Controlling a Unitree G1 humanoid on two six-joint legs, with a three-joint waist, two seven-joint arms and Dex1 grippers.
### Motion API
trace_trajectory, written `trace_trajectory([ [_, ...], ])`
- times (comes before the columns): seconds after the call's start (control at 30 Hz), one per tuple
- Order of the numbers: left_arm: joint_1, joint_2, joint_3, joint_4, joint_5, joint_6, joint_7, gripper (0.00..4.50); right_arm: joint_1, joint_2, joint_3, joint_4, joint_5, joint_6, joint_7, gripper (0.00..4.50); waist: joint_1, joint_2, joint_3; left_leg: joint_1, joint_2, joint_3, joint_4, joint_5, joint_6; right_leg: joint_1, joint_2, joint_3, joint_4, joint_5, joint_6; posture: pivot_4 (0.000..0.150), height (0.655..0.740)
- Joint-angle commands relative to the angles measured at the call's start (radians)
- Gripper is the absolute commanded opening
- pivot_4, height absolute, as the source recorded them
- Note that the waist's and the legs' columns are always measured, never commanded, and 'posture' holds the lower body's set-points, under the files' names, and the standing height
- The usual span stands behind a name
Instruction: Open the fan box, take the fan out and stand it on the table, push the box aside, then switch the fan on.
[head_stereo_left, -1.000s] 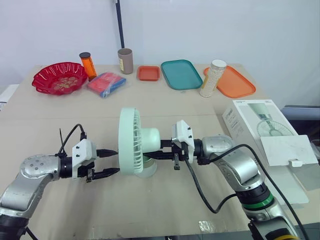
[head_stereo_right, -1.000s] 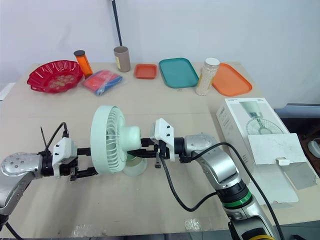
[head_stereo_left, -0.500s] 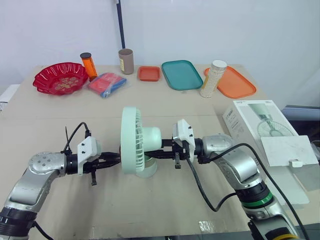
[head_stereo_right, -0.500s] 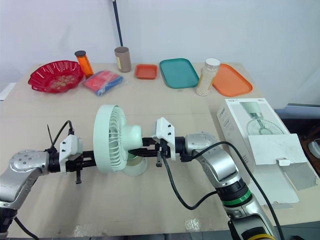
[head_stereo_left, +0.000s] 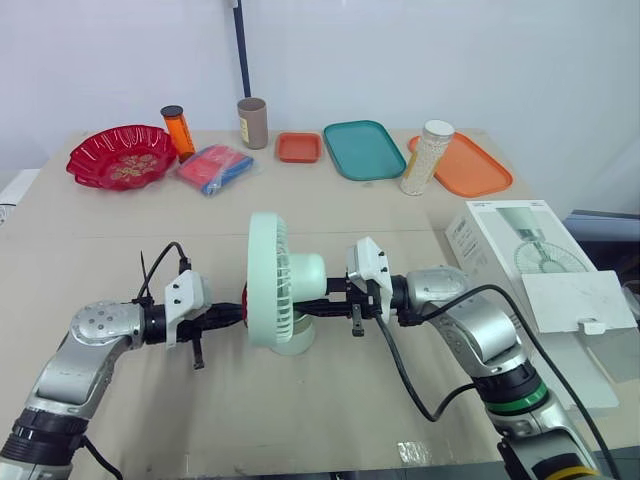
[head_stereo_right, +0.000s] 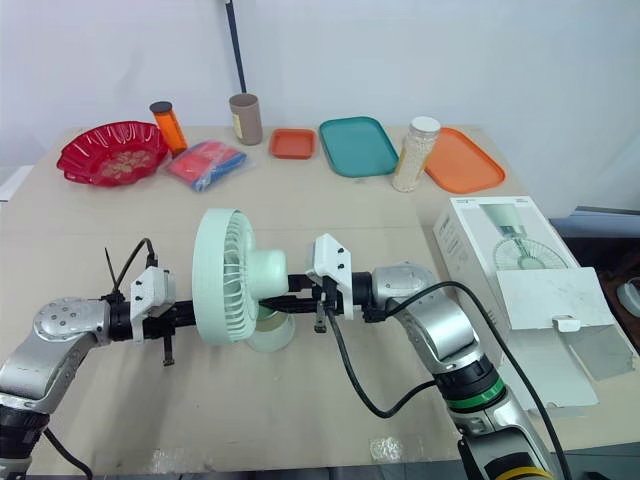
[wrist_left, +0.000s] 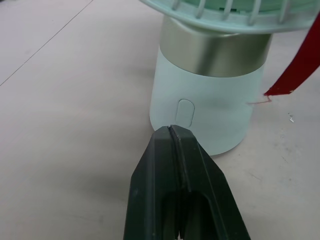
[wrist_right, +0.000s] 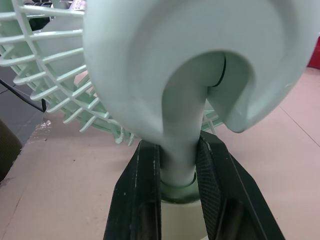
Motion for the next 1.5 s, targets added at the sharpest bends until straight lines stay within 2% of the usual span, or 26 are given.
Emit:
trace_trajectory([
  [0.03,-0.015,-0.015,-0.011,-0.013,0.004,-0.011,0.010,0.01,-0.009,-0.016,-0.001,0.002,-0.010,0.004,0.008,0.40,0.000,0.000,0.000,0.000,0.000,0.000,0.000,0.000,0.000,0.000,0.000,0.000,0.000,0.000,0.000,0.150,0.7400],
  [1.5,-0.028,-0.077,-0.084,-0.055,0.006,0.005,0.030,0.01,-0.002,-0.016,0.012,-0.023,-0.015,0.037,-0.006,0.40,0.002,0.001,-0.001,0.002,-0.001,-0.002,0.002,0.000,0.000,0.004,-0.001,-0.001,0.000,0.000,0.001,0.150,0.7400],
])
